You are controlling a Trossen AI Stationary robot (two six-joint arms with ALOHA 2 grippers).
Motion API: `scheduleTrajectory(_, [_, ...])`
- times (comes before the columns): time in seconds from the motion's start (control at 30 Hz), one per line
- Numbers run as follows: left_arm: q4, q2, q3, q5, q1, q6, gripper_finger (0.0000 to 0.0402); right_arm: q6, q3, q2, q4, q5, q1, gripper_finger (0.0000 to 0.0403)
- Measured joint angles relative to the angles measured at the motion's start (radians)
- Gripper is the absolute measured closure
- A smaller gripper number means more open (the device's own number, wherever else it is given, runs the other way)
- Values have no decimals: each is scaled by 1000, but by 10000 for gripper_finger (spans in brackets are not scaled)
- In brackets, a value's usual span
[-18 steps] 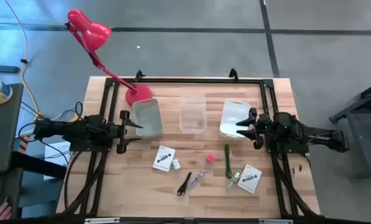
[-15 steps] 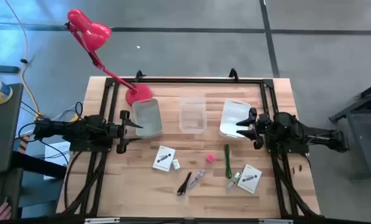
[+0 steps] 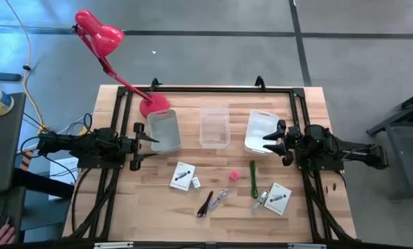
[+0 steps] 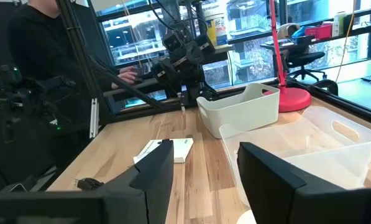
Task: Pick and place items into bin
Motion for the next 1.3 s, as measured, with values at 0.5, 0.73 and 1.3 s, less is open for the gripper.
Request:
scheduleTrajectory(0.5, [0,0,0,0,0,0,185,0,0,0,0,0,0,234])
scheduleTrajectory(0.73, [0,0,0,0,0,0,185,0,0,0,0,0,0,237])
scheduleTrajectory(1.3, [0,0,0,0,0,0,185,0,0,0,0,0,0,242])
